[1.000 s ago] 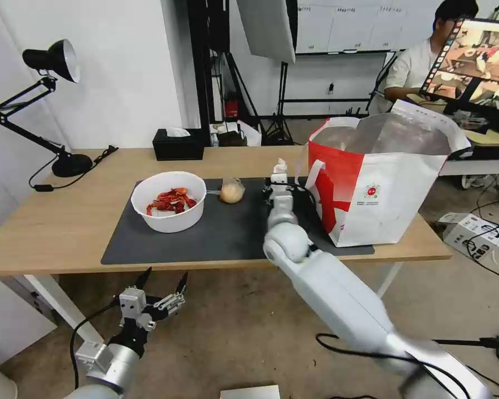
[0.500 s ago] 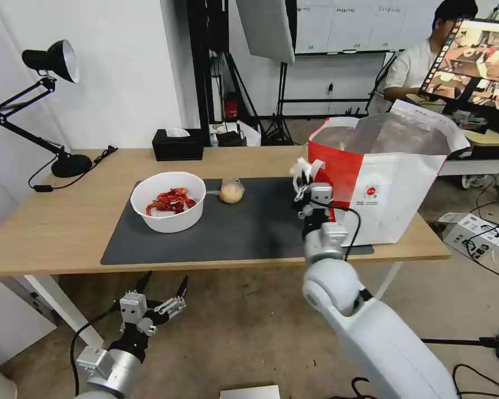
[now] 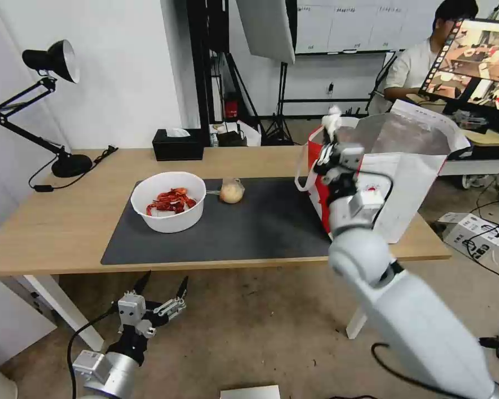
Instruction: Pick up the trash from the table and place it into the takeout bag.
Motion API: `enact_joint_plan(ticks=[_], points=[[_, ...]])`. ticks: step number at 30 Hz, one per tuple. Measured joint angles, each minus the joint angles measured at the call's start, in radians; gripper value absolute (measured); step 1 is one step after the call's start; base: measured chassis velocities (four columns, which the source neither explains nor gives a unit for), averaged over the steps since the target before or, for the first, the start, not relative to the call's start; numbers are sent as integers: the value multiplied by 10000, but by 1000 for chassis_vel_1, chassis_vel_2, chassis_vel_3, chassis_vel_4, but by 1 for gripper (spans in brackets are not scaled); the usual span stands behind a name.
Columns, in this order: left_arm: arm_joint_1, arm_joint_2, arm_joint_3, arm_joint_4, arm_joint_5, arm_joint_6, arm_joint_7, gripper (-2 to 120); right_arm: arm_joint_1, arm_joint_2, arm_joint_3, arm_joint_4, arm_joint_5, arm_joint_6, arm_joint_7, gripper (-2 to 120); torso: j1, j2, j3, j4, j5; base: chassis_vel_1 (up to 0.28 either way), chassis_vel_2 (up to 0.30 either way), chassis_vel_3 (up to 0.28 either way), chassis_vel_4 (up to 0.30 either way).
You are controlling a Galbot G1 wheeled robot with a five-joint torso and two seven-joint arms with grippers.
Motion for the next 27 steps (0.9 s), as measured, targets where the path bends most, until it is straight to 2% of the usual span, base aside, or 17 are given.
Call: enact_joint_plan(ticks=[6, 7, 9, 11, 16, 18, 20, 22, 23, 25, 27], points=[[-40, -119, 160, 9, 88, 10, 17, 100, 755, -1031, 35, -193, 691, -1723, -54, 3, 0, 0, 0, -1, -1, 0, 0, 0, 0], [-40, -119, 160, 9, 88, 10, 17, 100, 755, -1031, 35, -193, 691, -1723, -54, 3, 0, 0, 0, -1, -1, 0, 0, 0, 0], [-58, -161, 208, -27, 128, 11, 33, 100, 928, -1410, 47, -87, 1281, -2862, -53, 13, 1, -1, 0, -2, 0, 0, 0, 0, 0], [-60, -171, 211, -52, 134, 12, 45, 100, 1065, -1600, 81, 40, 1796, -3453, 65, 22, 0, 0, 0, -2, 0, 0, 0, 0, 0], [-56, -168, 200, -68, 135, 12, 52, 100, 1199, -1725, 93, 75, 1961, -3773, 128, 34, 0, 0, 0, -1, -2, 0, 0, 0, 0], [-36, -166, 192, -130, 128, 14, 60, 100, 1314, -1824, 93, 95, 2046, -3920, 158, 47, 0, 0, 0, -1, -1, 0, 0, 0, 0], [-33, -166, 190, -137, 128, 15, 61, 100, 1327, -1836, 93, 96, 2064, -3933, 162, 51, 0, 0, 0, -1, -1, 0, 0, 0, 0], [-8, -172, 172, -167, 121, 19, 64, 100, 1392, -1898, 93, 100, 2297, -4075, 171, 64, 0, 0, 0, -1, -2, 0, 0, 0, 0], [-8, -172, 172, -167, 121, 19, 64, 100, 1392, -1898, 93, 100, 2297, -4075, 171, 64, 0, 0, 0, -1, -2, 0, 0, 0, 0], [1, -173, 163, -176, 115, 22, 64, 100, 1430, -1903, 82, 72, 2445, -4142, 178, 73, 0, 0, 0, -1, -2, 0, 0, 0, 0], [1, -171, 157, -180, 109, 23, 65, 100, 1445, -1900, 71, 41, 2491, -4161, 178, 77, 0, 0, 0, -1, -2, 0, 0, 0, 0]])
